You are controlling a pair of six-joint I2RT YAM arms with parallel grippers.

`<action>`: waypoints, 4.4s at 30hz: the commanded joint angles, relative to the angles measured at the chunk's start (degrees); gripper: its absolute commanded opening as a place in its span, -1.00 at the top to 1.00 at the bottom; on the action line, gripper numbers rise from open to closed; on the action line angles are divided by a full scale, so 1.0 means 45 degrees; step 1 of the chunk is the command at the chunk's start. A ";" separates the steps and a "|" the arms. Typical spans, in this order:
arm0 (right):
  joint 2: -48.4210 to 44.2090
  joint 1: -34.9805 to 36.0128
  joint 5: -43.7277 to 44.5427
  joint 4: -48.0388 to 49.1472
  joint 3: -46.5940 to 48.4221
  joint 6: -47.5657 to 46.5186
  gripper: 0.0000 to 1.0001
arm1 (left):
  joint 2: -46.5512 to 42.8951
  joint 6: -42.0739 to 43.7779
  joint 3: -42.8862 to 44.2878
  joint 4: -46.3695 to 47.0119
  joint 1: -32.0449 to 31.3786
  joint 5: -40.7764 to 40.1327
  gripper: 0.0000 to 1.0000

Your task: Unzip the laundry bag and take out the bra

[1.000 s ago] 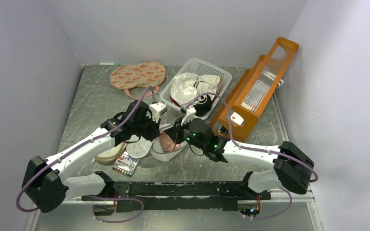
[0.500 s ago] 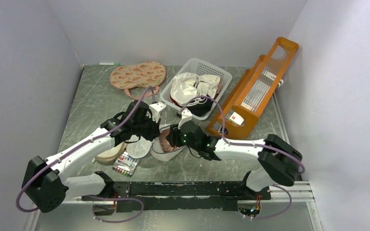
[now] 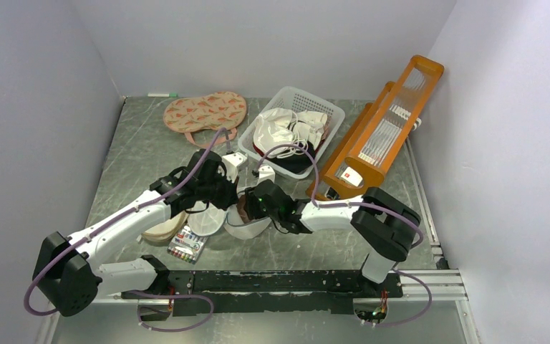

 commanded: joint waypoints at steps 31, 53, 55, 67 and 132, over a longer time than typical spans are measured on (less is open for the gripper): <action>-0.8312 -0.0258 -0.0398 -0.0924 -0.0990 0.0212 1.00 | -0.0048 0.0023 0.0367 0.0089 -0.0004 -0.0002 0.74; -1.0055 -0.0271 0.0391 -0.2242 0.2109 -0.1288 1.00 | -0.0046 0.0043 0.0425 0.0054 0.0007 0.0068 0.74; -1.0338 -0.0261 0.0823 -0.2531 0.2387 -0.1620 1.00 | -0.0074 0.0039 0.0405 0.0048 0.0002 0.0048 0.74; -0.9895 -0.0264 0.2485 -0.2589 0.5096 -0.4039 1.00 | 0.0051 0.0044 0.0425 0.0043 -0.0004 0.0035 0.74; 0.4915 -0.5165 0.0035 -0.6248 1.0514 -0.4266 0.38 | 0.0150 0.0004 0.0414 -0.0042 -0.0042 -0.0103 0.70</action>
